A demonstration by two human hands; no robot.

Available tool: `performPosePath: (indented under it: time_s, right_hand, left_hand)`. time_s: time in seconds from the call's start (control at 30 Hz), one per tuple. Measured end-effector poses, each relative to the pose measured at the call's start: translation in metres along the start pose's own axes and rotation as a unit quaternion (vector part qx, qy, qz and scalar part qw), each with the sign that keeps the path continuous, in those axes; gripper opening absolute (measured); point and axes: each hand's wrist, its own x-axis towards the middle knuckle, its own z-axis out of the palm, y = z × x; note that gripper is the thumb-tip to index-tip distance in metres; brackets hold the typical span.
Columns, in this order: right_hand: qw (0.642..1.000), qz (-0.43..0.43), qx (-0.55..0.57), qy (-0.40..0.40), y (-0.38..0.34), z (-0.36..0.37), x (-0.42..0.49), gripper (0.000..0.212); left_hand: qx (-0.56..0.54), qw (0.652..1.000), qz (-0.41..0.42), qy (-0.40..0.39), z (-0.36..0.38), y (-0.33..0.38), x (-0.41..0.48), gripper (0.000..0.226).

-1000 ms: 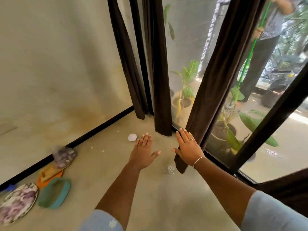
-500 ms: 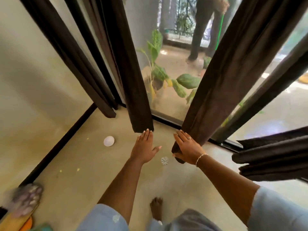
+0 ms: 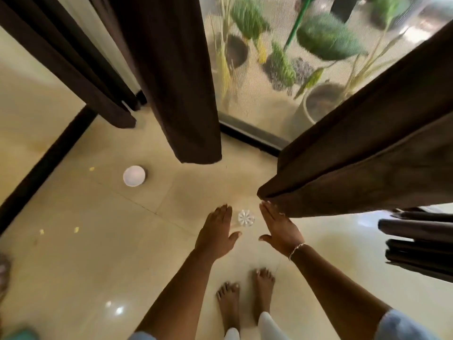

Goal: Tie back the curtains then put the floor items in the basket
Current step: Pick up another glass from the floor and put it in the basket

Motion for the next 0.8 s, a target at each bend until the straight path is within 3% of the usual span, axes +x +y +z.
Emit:
performPosePath:
  time_s: [0.4,0.57,0.8]
  right_hand:
    - [0.999,-0.023,-0.014,-0.030,0.074,0.170,0.158,0.099]
    - [0.995,-0.056,-0.061,-0.054,0.085,0.210,0.198,0.105]
    - [0.993,-0.075,-0.069,-0.061,0.086,0.229,0.212,0.094]
  left_hand:
    - [-0.181,0.975,-0.130,-0.013,0.179,-0.055,0.169,0.078]
    - [-0.240,0.954,-0.175,-0.045,0.220,-0.066,0.203,0.079]
    - [-0.359,0.909,-0.204,-0.062,0.236,-0.075,0.209,0.063]
